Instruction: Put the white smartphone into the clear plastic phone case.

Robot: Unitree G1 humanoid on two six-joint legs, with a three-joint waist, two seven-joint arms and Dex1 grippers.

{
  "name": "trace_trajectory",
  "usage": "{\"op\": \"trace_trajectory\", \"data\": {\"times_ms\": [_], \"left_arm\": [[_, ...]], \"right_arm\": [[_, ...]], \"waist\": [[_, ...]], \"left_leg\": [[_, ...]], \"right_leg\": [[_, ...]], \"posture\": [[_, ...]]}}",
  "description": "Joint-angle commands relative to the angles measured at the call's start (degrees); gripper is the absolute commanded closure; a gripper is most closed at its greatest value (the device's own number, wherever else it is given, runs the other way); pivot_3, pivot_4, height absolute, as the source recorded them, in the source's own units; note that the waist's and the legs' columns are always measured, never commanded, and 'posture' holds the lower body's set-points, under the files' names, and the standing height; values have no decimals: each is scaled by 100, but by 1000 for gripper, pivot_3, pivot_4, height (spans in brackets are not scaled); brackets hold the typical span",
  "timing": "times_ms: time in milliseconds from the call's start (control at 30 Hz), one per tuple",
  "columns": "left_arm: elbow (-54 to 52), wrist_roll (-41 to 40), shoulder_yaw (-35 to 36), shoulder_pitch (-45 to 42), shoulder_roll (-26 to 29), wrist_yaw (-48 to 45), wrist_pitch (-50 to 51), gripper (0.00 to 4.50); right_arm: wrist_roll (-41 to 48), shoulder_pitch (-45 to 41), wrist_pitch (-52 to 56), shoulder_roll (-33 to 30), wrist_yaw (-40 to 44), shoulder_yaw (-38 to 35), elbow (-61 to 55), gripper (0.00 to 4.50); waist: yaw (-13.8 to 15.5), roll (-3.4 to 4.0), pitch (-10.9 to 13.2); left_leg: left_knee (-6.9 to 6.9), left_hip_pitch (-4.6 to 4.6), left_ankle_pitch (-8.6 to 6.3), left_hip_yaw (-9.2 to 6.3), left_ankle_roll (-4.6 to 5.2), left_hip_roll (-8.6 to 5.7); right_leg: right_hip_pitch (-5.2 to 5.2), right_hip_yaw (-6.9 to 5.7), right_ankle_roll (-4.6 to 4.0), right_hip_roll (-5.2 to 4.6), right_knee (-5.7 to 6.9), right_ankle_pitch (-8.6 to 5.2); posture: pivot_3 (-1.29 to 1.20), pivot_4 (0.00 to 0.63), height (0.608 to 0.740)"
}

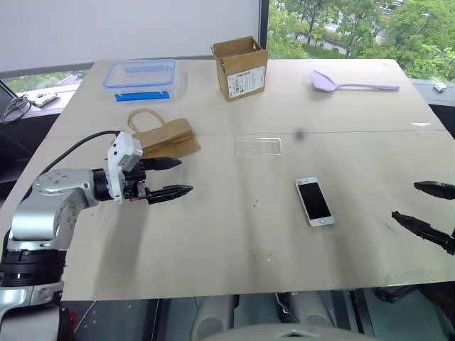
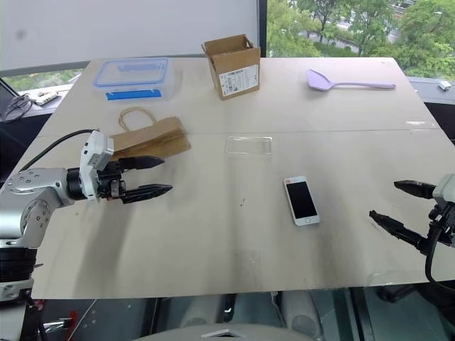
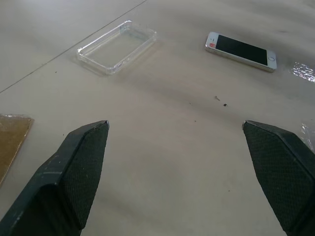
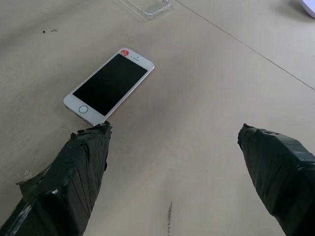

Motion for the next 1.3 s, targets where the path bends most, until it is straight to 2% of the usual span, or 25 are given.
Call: {"op": "trace_trajectory", "data": {"times_ms": [33,233,433,767,933,1067,1200,1233,1300], "left_arm": [[-24,75,-158,-314,-86,23,-127,21],[440,622,-805,-1298,-681,248,-527,21],[1226,1221,-1359,-2047,-966,242,-804,21],[3695,2386,-2244,-3452,-1710,-310,-2381,21],[5122,2927,-2471,-4268,-2231,-219,-3216,21],[6203,3375,-2577,-4960,-2703,125,-3310,21],[6855,3803,-2715,-5307,-3028,359,-3556,21],[6987,3866,-2719,-5377,-3109,380,-3507,417],[7176,4065,-2817,-5438,-3212,247,-3538,814]], "right_arm": [[143,-87,-133,149,-186,-48,-304,0],[541,-597,-109,391,-608,411,-818,0],[760,-866,37,311,-893,809,-1145,0],[792,-891,107,374,-1402,1048,-1592,0],[729,-858,58,486,-1655,1207,-1715,0],[714,-734,60,622,-1869,1288,-1898,0],[661,-522,72,816,-2177,1416,-2205,0],[647,-487,77,847,-2244,1454,-2269,0],[668,-431,110,908,-2390,1493,-2393,0]], "waist": [[1,0,0],[65,-2,-1],[25,-3,0],[30,-5,0],[45,-10,3],[41,-17,7],[12,-18,8],[-4,-19,8],[-11,-20,9]], "left_leg": [[0,0,0,0,0,0],[7,0,0,-3,1,-2],[5,-4,0,-2,1,-9],[7,-7,0,-4,2,-24],[7,-7,0,-6,3,-28],[9,-12,-1,-8,4,-33],[10,-12,-4,-9,9,-36],[10,-12,-4,-9,10,-36],[10,-11,-5,-9,10,-36]], "right_leg": [[0,0,0,0,0,0],[5,-5,1,6,5,1],[3,-3,10,10,5,7],[4,-4,24,10,3,15],[4,-6,25,10,5,15],[4,-7,27,10,5,15],[4,-5,29,8,6,15],[4,-5,30,8,9,14],[3,-4,30,8,11,14]], "posture": [[0,150,740],[0,150,740],[0,150,740],[0,150,740],[0,150,740],[0,150,740],[0,150,740],[0,150,740],[0,150,740]]}}
